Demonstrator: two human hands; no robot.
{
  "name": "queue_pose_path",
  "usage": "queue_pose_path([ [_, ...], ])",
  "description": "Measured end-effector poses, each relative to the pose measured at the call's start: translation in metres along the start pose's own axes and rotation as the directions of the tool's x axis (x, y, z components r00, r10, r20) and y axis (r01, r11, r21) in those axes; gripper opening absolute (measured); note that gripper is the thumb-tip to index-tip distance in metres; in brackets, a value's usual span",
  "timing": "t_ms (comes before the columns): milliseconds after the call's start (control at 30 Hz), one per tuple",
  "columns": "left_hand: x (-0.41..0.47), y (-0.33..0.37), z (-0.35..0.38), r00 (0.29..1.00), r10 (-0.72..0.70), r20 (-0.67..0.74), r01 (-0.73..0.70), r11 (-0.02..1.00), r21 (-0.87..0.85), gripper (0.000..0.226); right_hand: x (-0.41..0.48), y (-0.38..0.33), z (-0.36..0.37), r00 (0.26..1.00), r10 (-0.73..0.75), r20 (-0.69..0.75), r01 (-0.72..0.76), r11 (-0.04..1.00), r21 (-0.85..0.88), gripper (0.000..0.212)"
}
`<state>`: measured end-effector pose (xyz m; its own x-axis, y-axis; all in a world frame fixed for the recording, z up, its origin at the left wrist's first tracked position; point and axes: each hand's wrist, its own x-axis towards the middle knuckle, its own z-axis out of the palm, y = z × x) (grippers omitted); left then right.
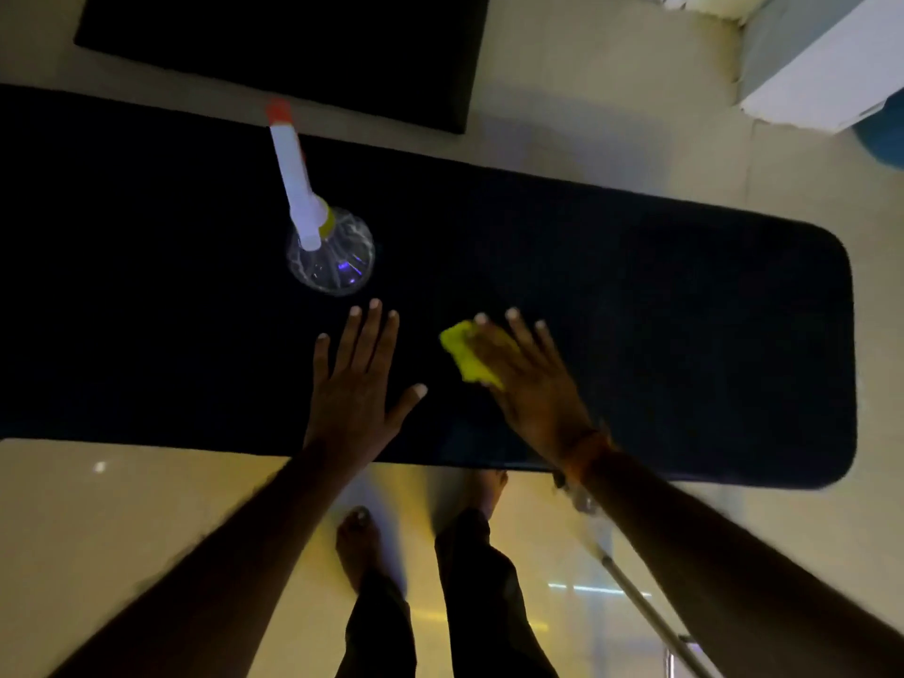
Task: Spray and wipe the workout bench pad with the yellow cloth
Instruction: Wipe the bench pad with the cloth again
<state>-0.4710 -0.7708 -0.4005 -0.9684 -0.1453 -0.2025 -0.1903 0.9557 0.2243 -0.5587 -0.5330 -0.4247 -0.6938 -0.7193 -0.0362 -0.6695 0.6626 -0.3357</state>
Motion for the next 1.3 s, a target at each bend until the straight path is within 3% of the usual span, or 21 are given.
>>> queue_pose_path([
  [33,-0.005,-0.006,0.0,1.0,0.014,-0.001,-0.014,1.0,0.004,0.086,0.001,0.001,-0.001,0.982,0.184,-0.05,-0.183,0.983,0.025,0.054],
  [100,-0.014,-0.017,-0.001,0.999,0.038,0.009,-0.038,0.999,0.016,0.082,0.004,-0.016,0.002,0.783,0.61,-0.123,-0.586,0.789,0.184,0.055],
  [133,-0.018,-0.022,-0.001,0.999,0.04,0.012,-0.041,0.999,0.02,0.08,0.005,-0.038,0.006,0.702,0.7,-0.127,-0.658,0.707,0.259,0.056],
  [167,-0.021,-0.027,-0.002,0.999,0.039,0.015,-0.04,0.999,0.019,0.079,0.006,-0.063,0.012,0.703,0.701,-0.121,-0.649,0.702,0.294,0.058],
  [200,-0.024,-0.031,-0.003,0.999,0.036,0.021,-0.037,0.999,0.014,0.078,0.002,-0.087,0.02,0.771,0.628,-0.104,-0.578,0.759,0.298,0.058],
  [267,-0.03,-0.038,-0.007,0.999,0.03,0.038,-0.03,1.0,-0.002,0.077,-0.013,-0.115,0.031,0.943,0.325,-0.064,-0.306,0.928,0.214,0.056],
  [333,-0.037,-0.043,-0.012,0.998,0.028,0.05,-0.027,0.999,-0.019,0.076,-0.019,-0.104,0.029,0.987,0.149,-0.055,-0.141,0.983,0.119,0.054],
  [400,-0.042,-0.049,-0.016,0.996,0.037,0.077,-0.033,0.998,-0.048,0.076,-0.016,-0.098,0.025,0.944,0.326,-0.056,-0.317,0.939,0.136,0.057],
  [467,-0.045,-0.052,-0.023,0.991,0.032,0.127,-0.02,0.995,-0.093,0.077,-0.01,-0.116,0.023,0.819,0.572,-0.041,-0.545,0.798,0.256,0.062],
  [500,-0.045,-0.05,-0.027,0.99,0.014,0.142,0.004,0.992,-0.123,0.074,-0.006,-0.13,0.023,0.798,0.602,-0.016,-0.569,0.762,0.309,0.063],
  [567,-0.045,-0.043,-0.04,0.993,-0.048,0.111,0.073,0.968,-0.241,0.056,-0.004,-0.153,0.024,0.852,0.521,0.051,-0.501,0.784,0.366,0.055],
  [633,-0.041,-0.032,-0.053,0.979,-0.168,0.112,0.201,0.86,-0.469,0.033,-0.007,-0.161,0.018,0.908,0.412,0.075,-0.402,0.808,0.431,0.053],
  [700,-0.035,-0.02,-0.069,0.921,-0.224,0.318,0.387,0.602,-0.698,0.036,-0.01,-0.163,0.004,0.923,0.381,0.055,-0.359,0.8,0.481,0.053],
  [800,-0.029,-0.009,-0.081,0.777,-0.14,0.614,0.629,0.204,-0.75,0.035,-0.008,-0.166,-0.018,0.934,0.358,0.002,-0.314,0.815,0.488,0.054],
  [867,-0.025,-0.007,-0.075,0.787,-0.13,0.603,0.617,0.139,-0.775,0.018,-0.004,-0.162,-0.029,0.942,0.335,-0.002,-0.286,0.809,0.514,0.06],
  [933,-0.018,-0.004,-0.072,0.823,-0.152,0.547,0.564,0.122,-0.816,0.011,0.0,-0.15,-0.04,0.921,0.386,0.051,-0.323,0.683,0.655,0.078],
  [1000,-0.011,-0.002,-0.072,0.848,-0.164,0.504,0.521,0.086,-0.849,0.022,0.004,-0.136,-0.051,0.859,0.477,0.186,-0.427,0.467,0.774,0.098],
  [1033,-0.008,-0.001,-0.071,0.854,-0.161,0.495,0.51,0.074,-0.857,0.023,0.007,-0.129,-0.056,0.826,0.497,0.268,-0.48,0.367,0.797,0.097],
  [1167,-0.002,0.003,-0.068,0.869,-0.091,0.486,0.488,0.001,-0.873,0.02,0.019,-0.104,-0.062,0.804,0.427,0.413,-0.49,0.084,0.868,0.048],
  [1233,0.003,0.009,-0.07,0.87,-0.096,0.484,0.474,-0.11,-0.874,0.016,0.025,-0.095,-0.063,0.823,0.405,0.398,-0.43,-0.014,0.903,0.031],
  [1300,0.01,0.016,-0.071,0.848,-0.07,0.525,0.502,-0.206,-0.84,0.04,0.032,-0.086,-0.066,0.82,0.432,0.375,-0.376,-0.087,0.922,0.028],
])
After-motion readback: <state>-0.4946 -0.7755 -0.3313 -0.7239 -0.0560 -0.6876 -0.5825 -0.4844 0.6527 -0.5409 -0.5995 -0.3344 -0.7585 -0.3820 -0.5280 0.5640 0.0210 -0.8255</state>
